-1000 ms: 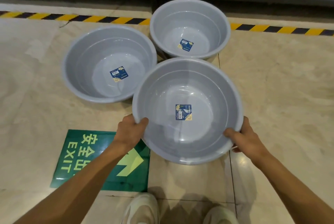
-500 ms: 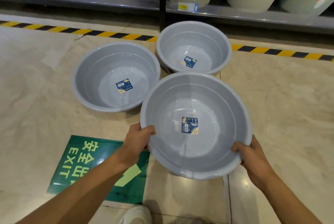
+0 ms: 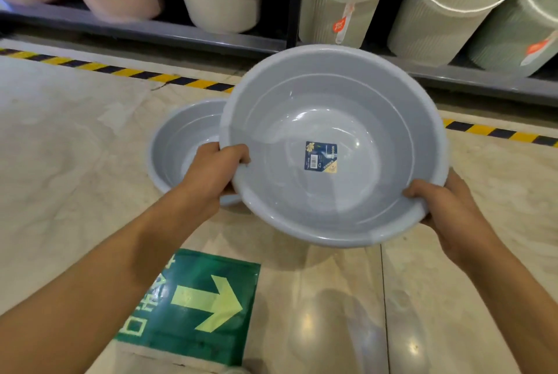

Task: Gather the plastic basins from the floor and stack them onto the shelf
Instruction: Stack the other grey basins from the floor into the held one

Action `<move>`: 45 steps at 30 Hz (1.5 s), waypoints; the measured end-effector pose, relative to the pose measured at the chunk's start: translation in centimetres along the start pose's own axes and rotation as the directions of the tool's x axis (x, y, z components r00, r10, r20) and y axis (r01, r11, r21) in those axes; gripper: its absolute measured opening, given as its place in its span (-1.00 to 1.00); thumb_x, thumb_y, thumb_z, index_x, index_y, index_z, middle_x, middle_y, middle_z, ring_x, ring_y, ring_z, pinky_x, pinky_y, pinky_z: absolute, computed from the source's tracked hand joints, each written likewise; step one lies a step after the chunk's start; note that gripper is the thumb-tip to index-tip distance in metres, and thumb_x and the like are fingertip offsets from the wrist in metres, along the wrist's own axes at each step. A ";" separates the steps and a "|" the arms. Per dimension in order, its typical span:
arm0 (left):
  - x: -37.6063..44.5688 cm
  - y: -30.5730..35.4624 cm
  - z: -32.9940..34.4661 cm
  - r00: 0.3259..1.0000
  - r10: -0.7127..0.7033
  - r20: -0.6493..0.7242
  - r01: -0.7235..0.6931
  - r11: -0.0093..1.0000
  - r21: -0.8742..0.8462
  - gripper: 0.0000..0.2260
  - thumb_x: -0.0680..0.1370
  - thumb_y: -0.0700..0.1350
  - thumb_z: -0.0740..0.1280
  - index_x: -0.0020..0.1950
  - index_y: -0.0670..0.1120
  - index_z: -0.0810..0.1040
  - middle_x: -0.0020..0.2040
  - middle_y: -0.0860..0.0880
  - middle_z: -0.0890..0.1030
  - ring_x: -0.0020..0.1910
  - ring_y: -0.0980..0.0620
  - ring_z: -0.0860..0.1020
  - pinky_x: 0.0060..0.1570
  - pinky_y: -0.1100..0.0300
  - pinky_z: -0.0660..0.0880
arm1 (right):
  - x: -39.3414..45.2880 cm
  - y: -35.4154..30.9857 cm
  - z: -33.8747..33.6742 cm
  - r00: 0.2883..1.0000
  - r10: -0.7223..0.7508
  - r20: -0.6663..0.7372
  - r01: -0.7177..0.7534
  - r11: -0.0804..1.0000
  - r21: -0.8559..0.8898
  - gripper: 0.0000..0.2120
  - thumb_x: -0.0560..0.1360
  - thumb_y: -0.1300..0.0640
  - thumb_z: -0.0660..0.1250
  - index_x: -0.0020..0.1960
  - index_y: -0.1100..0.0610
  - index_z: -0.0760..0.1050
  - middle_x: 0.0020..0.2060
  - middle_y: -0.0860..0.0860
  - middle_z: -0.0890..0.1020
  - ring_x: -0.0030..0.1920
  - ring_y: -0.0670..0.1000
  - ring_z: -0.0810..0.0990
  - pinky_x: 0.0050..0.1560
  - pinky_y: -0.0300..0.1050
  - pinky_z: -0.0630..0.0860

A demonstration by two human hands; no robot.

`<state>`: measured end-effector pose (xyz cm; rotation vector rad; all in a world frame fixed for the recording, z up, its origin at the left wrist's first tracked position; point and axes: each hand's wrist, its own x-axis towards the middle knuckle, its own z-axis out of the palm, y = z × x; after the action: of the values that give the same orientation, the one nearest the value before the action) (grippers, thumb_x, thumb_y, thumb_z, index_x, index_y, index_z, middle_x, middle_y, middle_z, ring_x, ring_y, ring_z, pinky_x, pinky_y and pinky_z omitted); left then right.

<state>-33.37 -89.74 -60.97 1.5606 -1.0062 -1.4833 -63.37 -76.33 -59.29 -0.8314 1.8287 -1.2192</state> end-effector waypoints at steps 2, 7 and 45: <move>0.6 2.0 -1.1 1.000 0.012 -0.013 -0.012 1.000 -0.017 -0.80 0.34 -0.21 0.40 -0.05 -0.09 0.65 -0.40 0.03 0.71 -0.38 0.01 0.70 -0.46 0.18 0.60 | 1.3 -2.2 1.4 0.999 -0.019 0.038 0.018 1.000 0.006 -0.58 0.37 0.21 0.35 0.13 -0.20 0.54 -0.07 -0.16 0.72 -0.14 -0.07 0.73 -0.34 -0.18 0.64; 1.7 5.4 -4.6 0.991 0.051 -0.122 -0.056 0.998 -0.036 -0.91 0.44 -0.25 0.39 -0.08 -0.12 0.59 -0.36 -0.05 0.67 -0.51 0.05 0.66 -0.53 0.19 0.59 | 4.6 -6.5 5.6 0.992 -0.072 0.100 0.071 0.997 0.020 -0.60 0.44 0.30 0.32 0.12 -0.15 0.53 -0.08 -0.11 0.70 -0.12 -0.02 0.71 -0.38 -0.20 0.63; 11.8 -9.6 -14.1 0.922 0.163 -0.350 0.212 0.545 0.811 -0.59 0.65 0.15 0.24 0.22 -0.19 0.41 -0.01 -0.23 0.59 -0.07 -0.30 0.58 -0.07 -0.06 0.52 | 14.8 4.8 23.9 0.976 0.009 0.217 0.126 0.790 -0.600 -0.54 0.51 -0.04 0.38 0.29 0.21 0.43 0.20 0.24 0.61 0.18 0.32 0.58 0.05 0.07 0.49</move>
<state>-18.63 -96.54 -73.85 2.4245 -1.5703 -0.5749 -50.43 -97.59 -73.19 -1.3258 2.0500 -0.5163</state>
